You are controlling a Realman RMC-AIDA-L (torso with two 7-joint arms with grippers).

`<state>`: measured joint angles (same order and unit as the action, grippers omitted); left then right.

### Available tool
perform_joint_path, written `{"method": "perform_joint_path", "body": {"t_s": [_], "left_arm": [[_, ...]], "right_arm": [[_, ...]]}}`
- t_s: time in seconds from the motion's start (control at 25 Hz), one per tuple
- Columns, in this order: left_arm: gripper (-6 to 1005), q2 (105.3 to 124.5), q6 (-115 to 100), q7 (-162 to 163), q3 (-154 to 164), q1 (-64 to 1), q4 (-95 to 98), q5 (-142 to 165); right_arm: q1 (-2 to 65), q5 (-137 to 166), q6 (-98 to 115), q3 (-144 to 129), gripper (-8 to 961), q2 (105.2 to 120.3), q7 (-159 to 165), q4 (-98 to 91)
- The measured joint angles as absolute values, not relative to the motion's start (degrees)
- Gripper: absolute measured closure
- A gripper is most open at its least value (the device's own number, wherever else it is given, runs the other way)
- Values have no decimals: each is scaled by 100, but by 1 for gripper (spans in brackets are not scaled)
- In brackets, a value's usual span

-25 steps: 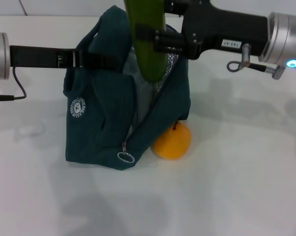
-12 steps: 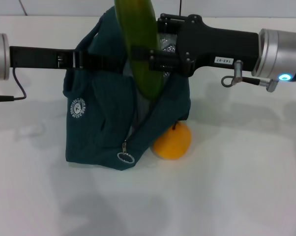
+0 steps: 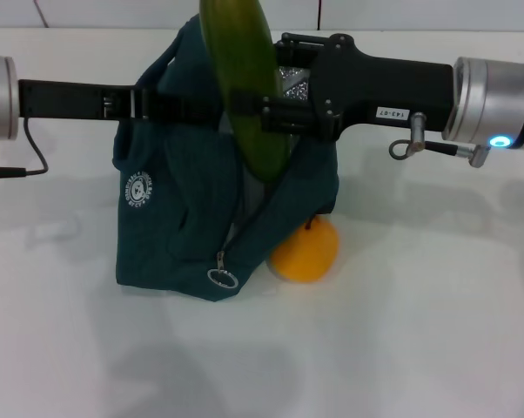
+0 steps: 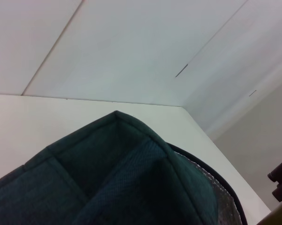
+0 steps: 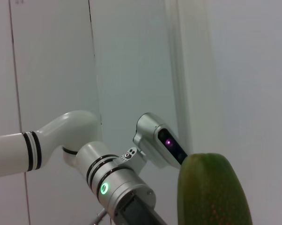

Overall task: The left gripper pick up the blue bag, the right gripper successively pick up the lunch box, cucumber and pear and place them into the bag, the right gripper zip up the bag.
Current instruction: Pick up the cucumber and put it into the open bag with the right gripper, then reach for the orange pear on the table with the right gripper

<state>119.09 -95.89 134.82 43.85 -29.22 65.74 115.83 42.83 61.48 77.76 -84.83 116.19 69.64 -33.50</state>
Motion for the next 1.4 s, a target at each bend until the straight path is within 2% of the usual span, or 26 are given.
{"method": "perform_joint_path", "body": {"t_s": [0.48,0.72,1.04,1.24,1.4], "left_arm": [[960,11909,-9581,13482,4386,-2927,6574,11583],[960,11909,-9580,13482,4386,-2927,6574,11583],[960,11909,-9579,13483,4386,-2889,6574,11574],[960,11908,-9580,13482,4386,-2872,6574,11574],[960,11891,-9572,13466,4383,-2867,6572,11574]], "right_arm": [[4393,6177,7649,-8629,338,11613,7128,-3334],[4409,6175,7629,-8649,146,11608,7142,-3331],[4197,6115,7762,-8224,128,11543,7146,-3508],[3694,6215,7753,-7665,127,11401,7294,-4016],[3451,6631,7584,-7440,127,11096,7748,-4346]]}}
